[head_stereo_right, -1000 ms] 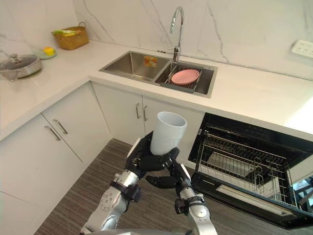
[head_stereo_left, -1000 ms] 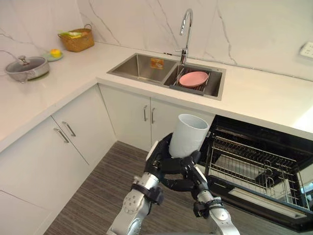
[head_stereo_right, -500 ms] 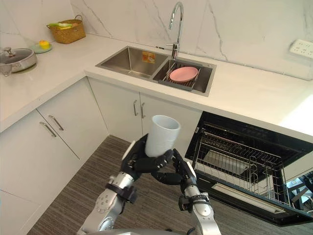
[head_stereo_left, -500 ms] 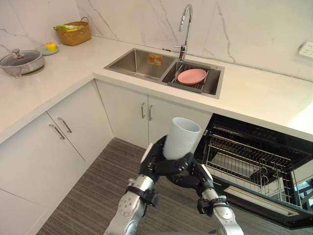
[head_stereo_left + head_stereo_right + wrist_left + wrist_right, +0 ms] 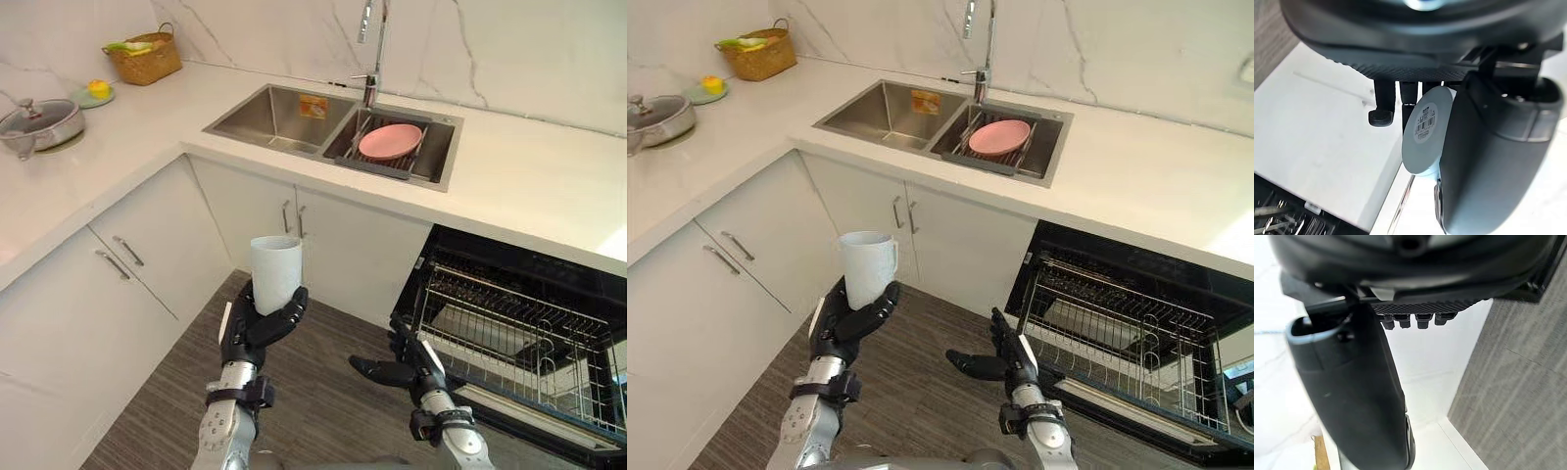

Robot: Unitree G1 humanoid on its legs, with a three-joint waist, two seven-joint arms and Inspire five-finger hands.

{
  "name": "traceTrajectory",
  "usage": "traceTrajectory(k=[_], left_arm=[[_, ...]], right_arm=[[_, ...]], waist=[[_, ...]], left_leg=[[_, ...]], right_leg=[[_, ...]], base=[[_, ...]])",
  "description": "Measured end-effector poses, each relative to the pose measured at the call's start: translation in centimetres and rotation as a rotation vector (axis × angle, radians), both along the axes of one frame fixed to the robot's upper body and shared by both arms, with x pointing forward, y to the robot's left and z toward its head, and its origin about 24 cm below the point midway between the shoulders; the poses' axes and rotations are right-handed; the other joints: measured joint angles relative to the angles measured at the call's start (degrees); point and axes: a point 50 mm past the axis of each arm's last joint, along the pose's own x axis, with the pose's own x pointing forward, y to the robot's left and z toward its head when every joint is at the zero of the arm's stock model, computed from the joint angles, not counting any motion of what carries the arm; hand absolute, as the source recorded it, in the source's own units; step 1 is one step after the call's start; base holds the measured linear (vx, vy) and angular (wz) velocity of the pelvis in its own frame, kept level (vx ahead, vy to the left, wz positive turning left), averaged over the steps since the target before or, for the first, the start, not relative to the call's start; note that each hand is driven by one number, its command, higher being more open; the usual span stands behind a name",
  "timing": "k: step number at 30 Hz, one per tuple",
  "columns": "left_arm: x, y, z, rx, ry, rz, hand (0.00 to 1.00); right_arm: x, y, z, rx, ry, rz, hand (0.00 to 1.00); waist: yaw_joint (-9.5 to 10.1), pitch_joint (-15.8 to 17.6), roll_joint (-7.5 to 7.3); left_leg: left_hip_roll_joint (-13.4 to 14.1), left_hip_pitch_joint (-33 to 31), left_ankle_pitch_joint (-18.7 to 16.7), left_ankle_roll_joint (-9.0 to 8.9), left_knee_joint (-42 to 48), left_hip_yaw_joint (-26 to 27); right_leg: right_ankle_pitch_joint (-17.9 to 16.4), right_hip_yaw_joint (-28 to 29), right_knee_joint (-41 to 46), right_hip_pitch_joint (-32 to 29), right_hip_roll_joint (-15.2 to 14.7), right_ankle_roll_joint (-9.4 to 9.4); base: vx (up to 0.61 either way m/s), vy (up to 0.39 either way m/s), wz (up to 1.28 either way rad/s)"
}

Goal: Walk over to the sink, pick up the cup, carry it to the dishwasher, place the cup inside the dishwasher, then close the dishwasher door

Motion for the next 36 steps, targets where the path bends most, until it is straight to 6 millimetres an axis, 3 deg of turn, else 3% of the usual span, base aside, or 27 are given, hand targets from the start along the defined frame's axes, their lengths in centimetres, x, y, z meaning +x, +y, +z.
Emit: traceTrajectory(k=[2,4,6,7,10,11,12,14,17,18,20,21,24,25,27,29,30,31,32,33,34,36], left_arm=[[-0.3,0.0,0.1,-0.003,-0.006,-0.009,0.00],[-0.8,0.2,0.9,-0.010,-0.040,-0.009,0.00],[-0.8,0.3,1.0,-0.009,-0.051,-0.017,0.00],[-0.9,0.4,0.9,-0.005,-0.048,-0.019,0.00],[-0.5,1.1,1.3,0.011,-0.068,-0.007,0.00],[-0.6,1.5,1.1,0.024,-0.059,0.002,0.00],[-0.7,1.6,1.1,0.030,-0.055,0.001,0.00],[-0.3,1.5,1.6,0.027,-0.081,0.000,0.00],[0.4,1.4,2.0,0.021,-0.102,-0.001,0.00],[0.4,1.5,2.0,0.023,-0.097,0.008,0.00],[0.2,1.7,1.8,0.029,-0.088,0.015,0.00],[0.1,1.1,0.9,0.017,-0.040,0.001,0.00],[0.4,-0.4,0.8,-0.006,-0.041,-0.055,0.00],[0.3,-0.8,0.8,-0.015,-0.038,-0.066,0.00],[0.3,-1.6,0.9,-0.030,-0.042,-0.094,0.00],[0.6,-2.0,1.2,-0.036,-0.061,-0.114,0.00],[0.6,-2.0,1.3,-0.038,-0.068,-0.114,0.00],[-0.8,-1.8,0.7,-0.031,-0.037,-0.117,0.00],[-1.1,-1.7,0.5,-0.025,-0.034,-0.123,0.00],[-1.9,-1.6,0.5,-0.022,-0.032,-0.134,0.00],[-2.1,-1.5,0.5,-0.019,-0.031,-0.139,0.00],[-2.5,-1.6,0.3,-0.013,-0.018,-0.158,0.00]], right_arm=[[0.1,-0.4,0.1,-0.011,-0.006,-0.013,1.00],[0.1,-0.9,0.3,-0.032,-0.017,0.004,1.00],[-0.1,-1.2,0.2,-0.040,-0.009,0.009,1.00],[-0.6,-1.2,0.0,-0.034,0.006,0.003,1.00],[-0.6,-0.3,-0.4,0.007,0.012,0.013,1.00],[-0.8,0.1,-1.0,0.028,0.040,0.016,1.00],[-1.3,0.4,-1.6,0.039,0.072,0.021,1.00],[-1.3,0.7,-1.7,0.042,0.075,0.035,1.00],[-0.4,0.9,-1.2,0.043,0.044,0.053,1.00],[-0.1,1.1,-0.9,0.045,0.024,0.064,1.00],[0.1,1.3,-0.5,0.048,0.006,0.080,1.00],[0.6,0.6,0.0,0.018,-0.013,0.096,1.00],[1.3,0.0,0.8,-0.008,-0.048,0.067,1.00],[1.4,0.0,1.0,-0.011,-0.059,0.055,1.00],[1.5,0.1,1.3,-0.014,-0.069,0.037,1.00],[1.3,0.1,1.2,-0.017,-0.060,0.023,1.00],[1.4,0.2,1.2,-0.017,-0.063,0.027,1.00],[1.5,0.2,1.3,-0.019,-0.067,0.026,1.00],[1.6,0.2,1.3,-0.023,-0.065,0.027,1.00],[1.6,0.0,1.3,-0.030,-0.065,0.029,1.00],[1.6,0.0,1.2,-0.029,-0.061,0.026,1.00],[1.6,0.4,1.1,-0.012,-0.060,0.022,1.00]], waist=[[0.19,0.1,0.24],[0.95,-0.5,1.70],[1.36,-1.5,1.77],[0.77,-3.4,1.27],[0.56,-2.9,-0.68],[0.40,-2.2,-1.00],[0.17,-2.3,-0.55],[-0.02,-2.1,-0.03],[-0.25,-1.2,1.25],[-0.22,-1.3,0.99],[-0.21,-1.5,-0.27],[-0.53,-1.8,0.92],[-0.21,0.3,2.90],[0.53,0.7,3.13],[1.51,0.6,2.90],[1.61,0.6,2.92],[1.68,0.8,2.66],[1.93,0.7,2.75],[2.10,0.6,2.93],[2.31,0.5,3.82],[2.37,0.7,3.71],[1.81,0.4,3.04]], left_leg=[[-1.9,-2.4,-0.4,0.20,-1.5,-1.5],[-1.4,-5.1,-0.2,1.10,-4.4,-1.6],[-2.3,-5.4,1.5,4.33,-1.4,-1.2],[-4.2,-5.2,0.0,6.17,-1.0,-0.2],[-7.1,-1.7,-2.2,8.09,-2.4,2.8],[-7.7,2.3,-2.6,8.57,-4.0,3.7],[-7.5,5.9,-3.1,8.70,-6.2,3.9],[-6.6,9.9,-2.9,8.37,-10.4,4.0],[-4.1,15.0,-2.8,6.86,-14.9,4.5],[-4.1,16.7,-3.3,5.56,-15.2,5.7],[-5.3,18.0,-3.8,4.69,-14.8,6.2],[-4.5,19.4,-6.0,4.08,-10.5,4.4],[0.1,12.8,-4.2,3.17,9.0,3.1],[2.9,9.1,0.4,3.66,19.9,2.8],[4.2,5.1,-2.7,4.04,25.7,1.4],[2.9,1.6,-6.8,4.27,21.3,-1.0],[0.9,1.0,-8.0,4.39,14.6,-3.2],[-1.5,1.3,-7.9,4.29,6.3,-6.8],[-2.2,1.6,-7.1,4.13,2.2,-8.7],[-2.4,2.3,-1.7,4.11,-5.6,-11.8],[-2.4,2.7,0.0,3.61,-5.7,-11.6],[-3.9,5.1,0.6,4.63,-9.6,-8.9]], right_leg=[[-1.1,1.0,-1.0,1.7,-1.1,0.26],[-3.9,3.0,1.5,1.3,-1.0,1.98],[-7.7,4.9,5.1,1.1,-2.1,3.42],[-9.2,4.8,7.2,1.2,-4.1,3.82],[-6.3,0.3,27.4,-7.7,-9.0,4.72],[-5.4,-3.1,33.8,-9.2,-11.3,4.13],[-5.9,-6.3,35.8,-9.7,-11.4,3.16],[-6.3,-10.1,33.8,-11.8,-9.3,2.90],[-6.0,-17.6,22.8,-15.9,-5.1,3.04],[-3.1,-20.5,17.4,-17.2,-4.2,2.40],[2.9,-21.3,12.6,-17.7,-4.1,-0.60],[6.2,-21.4,10.6,-16.0,-3.2,-3.57],[5.7,-20.6,4.2,-10.2,1.2,-3.55],[5.3,-18.9,2.3,-7.7,3.1,-4.17],[4.5,-15.4,0.4,-5.2,4.8,-5.23],[4.6,-11.6,-0.6,-4.5,5.3,-5.21],[5.1,-8.3,-1.0,-4.3,5.2,-4.39],[6.0,-5.1,-1.5,-3.8,5.0,-3.00],[6.1,-3.8,-1.3,-3.9,5.1,-2.77],[5.7,-1.8,-1.2,-4.2,5.8,-1.70],[5.4,-0.7,-0.9,-4.1,5.8,-1.18],[5.9,2.0,-1.8,-3.9,4.3,0.53]], base=[[0.11,0.128,-0.34],[0.19,0.234,-0.53],[0.30,0.317,-0.45],[0.34,0.286,-0.30],[0.37,0.234,-0.33],[0.40,0.155,-0.37],[0.40,0.127,-0.26],[0.38,0.073,-0.11],[0.38,0.014,-0.15],[0.38,-0.009,-0.29],[0.45,-0.069,-0.35],[0.51,-0.124,-0.35],[0.33,-0.104,-0.36],[0.35,-0.067,-0.78],[0.31,-0.013,-1.04],[0.25,0.052,-1.10],[0.29,0.118,-1.36],[0.23,0.127,-1.36],[0.20,0.157,-1.19],[0.12,0.148,-0.80],[0.12,0.207,-0.80],[0.07,0.198,-0.55]])
